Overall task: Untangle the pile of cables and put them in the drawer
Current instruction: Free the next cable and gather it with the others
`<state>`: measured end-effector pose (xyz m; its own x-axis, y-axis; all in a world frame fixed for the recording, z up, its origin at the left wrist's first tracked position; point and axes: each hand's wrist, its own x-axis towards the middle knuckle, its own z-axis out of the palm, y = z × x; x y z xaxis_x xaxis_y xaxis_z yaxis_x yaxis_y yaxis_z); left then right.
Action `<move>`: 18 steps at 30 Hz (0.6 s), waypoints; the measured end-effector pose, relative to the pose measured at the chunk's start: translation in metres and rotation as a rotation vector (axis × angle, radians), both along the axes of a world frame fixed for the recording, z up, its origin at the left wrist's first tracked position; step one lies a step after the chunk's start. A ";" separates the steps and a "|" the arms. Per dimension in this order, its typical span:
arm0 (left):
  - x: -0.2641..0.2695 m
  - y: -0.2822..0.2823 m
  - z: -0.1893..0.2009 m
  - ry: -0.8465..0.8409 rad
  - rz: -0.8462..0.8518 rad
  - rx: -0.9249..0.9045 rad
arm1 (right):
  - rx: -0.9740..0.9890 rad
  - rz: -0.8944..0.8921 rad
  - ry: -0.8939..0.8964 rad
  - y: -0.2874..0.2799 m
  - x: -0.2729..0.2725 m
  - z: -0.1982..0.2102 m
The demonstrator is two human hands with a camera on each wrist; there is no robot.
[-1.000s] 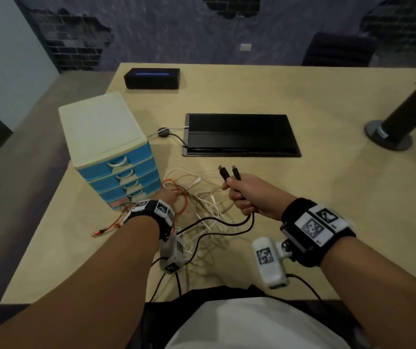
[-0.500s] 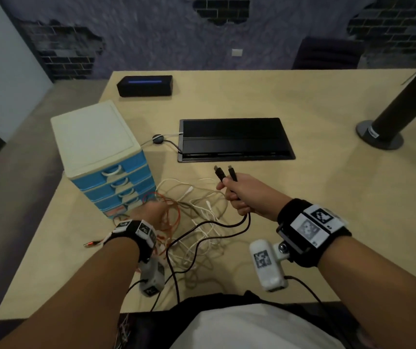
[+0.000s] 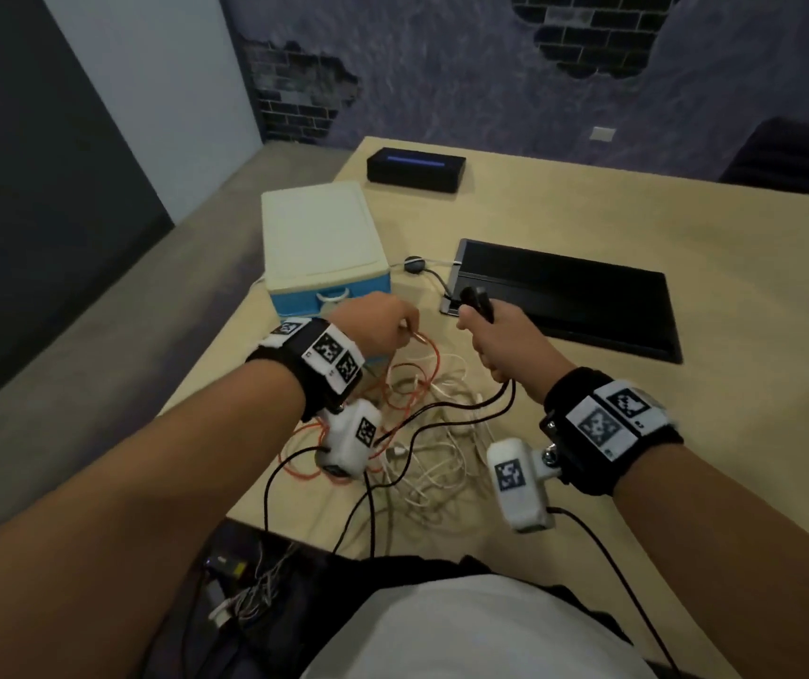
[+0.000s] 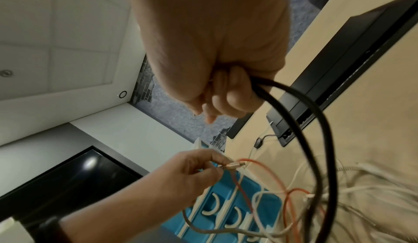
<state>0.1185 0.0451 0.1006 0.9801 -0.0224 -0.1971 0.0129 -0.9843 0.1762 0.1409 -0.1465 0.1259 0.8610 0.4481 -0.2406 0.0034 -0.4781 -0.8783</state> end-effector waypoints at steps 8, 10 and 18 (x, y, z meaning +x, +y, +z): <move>-0.011 -0.007 0.045 -0.158 0.203 -0.396 | 0.145 -0.089 0.031 0.009 0.001 -0.002; -0.013 -0.015 0.058 -0.149 0.291 -0.835 | 0.257 -0.130 0.008 0.013 0.000 0.000; -0.020 -0.033 0.069 -0.087 0.169 -1.327 | 0.674 -0.053 0.161 0.027 -0.011 0.014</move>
<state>0.0985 0.0116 0.1699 0.9980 -0.0252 -0.0580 0.0565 -0.0568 0.9968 0.1295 -0.1199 0.1395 0.8626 0.5033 -0.0511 -0.1603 0.1760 -0.9712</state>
